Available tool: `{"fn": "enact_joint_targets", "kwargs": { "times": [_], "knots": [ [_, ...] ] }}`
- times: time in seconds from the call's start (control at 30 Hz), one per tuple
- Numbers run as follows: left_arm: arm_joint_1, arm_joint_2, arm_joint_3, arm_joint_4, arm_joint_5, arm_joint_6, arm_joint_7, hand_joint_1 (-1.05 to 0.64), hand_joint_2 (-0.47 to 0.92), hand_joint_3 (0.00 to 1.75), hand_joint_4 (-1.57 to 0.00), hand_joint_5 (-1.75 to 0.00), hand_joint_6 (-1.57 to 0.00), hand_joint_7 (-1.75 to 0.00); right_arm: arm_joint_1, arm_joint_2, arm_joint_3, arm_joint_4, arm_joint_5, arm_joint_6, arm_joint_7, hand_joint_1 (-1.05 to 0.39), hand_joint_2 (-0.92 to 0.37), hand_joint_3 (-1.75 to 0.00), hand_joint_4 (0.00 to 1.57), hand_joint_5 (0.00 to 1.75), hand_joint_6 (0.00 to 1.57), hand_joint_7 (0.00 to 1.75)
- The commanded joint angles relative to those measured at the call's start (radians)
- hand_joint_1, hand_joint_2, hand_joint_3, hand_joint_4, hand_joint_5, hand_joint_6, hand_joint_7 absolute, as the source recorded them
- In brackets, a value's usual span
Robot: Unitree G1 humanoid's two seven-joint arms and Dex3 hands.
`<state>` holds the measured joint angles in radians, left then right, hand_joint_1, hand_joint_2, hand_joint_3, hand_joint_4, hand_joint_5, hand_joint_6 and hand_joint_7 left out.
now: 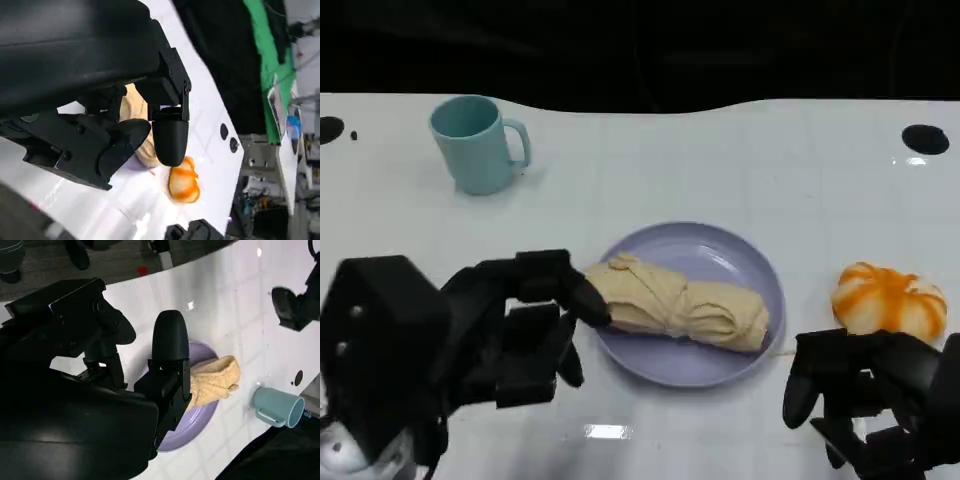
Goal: Grasp the towel on the left side of the plate with the left hand and place it into the plate.
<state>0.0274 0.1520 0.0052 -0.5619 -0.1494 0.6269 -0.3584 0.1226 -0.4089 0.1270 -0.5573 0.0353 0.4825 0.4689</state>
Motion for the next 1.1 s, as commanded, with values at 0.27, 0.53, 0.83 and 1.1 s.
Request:
{"fn": "enact_joint_targets", "kwargs": {
  "times": [0.27, 0.53, 0.83, 1.1],
  "knots": [
    [0.013, 0.004, 0.063, 0.025, -0.170, 0.191, 0.014, -0.10, 0.50, 1.34, -0.82, -1.75, -0.72, -1.69, 0.000, -0.023, -0.026, 0.004, 0.014, -0.001, 0.010, 0.07, -0.59, -1.08, 0.69, 1.68, 0.67, 1.44],
    [-0.044, -0.002, 0.129, 0.104, -0.276, 0.305, 0.046, -0.10, 0.52, 1.37, -0.82, -1.75, -0.69, -1.75, 0.003, -0.026, -0.029, 0.015, 0.012, -0.018, 0.010, 0.07, -0.60, -1.07, 0.69, 1.68, 0.67, 1.43],
    [-0.055, 0.022, 0.153, 0.121, -0.335, 0.327, 0.039, -0.10, 0.53, 1.38, -0.84, -1.75, -0.70, -1.75, 0.001, -0.017, -0.024, 0.023, 0.012, -0.016, 0.005, 0.07, -0.59, -1.08, 0.69, 1.70, 0.68, 1.43],
    [-0.054, 0.046, 0.129, 0.118, -0.323, 0.318, 0.057, -0.10, 0.52, 1.37, -0.84, -1.75, -0.71, -1.75, 0.002, -0.019, -0.022, 0.018, 0.003, -0.015, 0.000, 0.07, -0.59, -1.08, 0.69, 1.69, 0.67, 1.43]
  ]
}}
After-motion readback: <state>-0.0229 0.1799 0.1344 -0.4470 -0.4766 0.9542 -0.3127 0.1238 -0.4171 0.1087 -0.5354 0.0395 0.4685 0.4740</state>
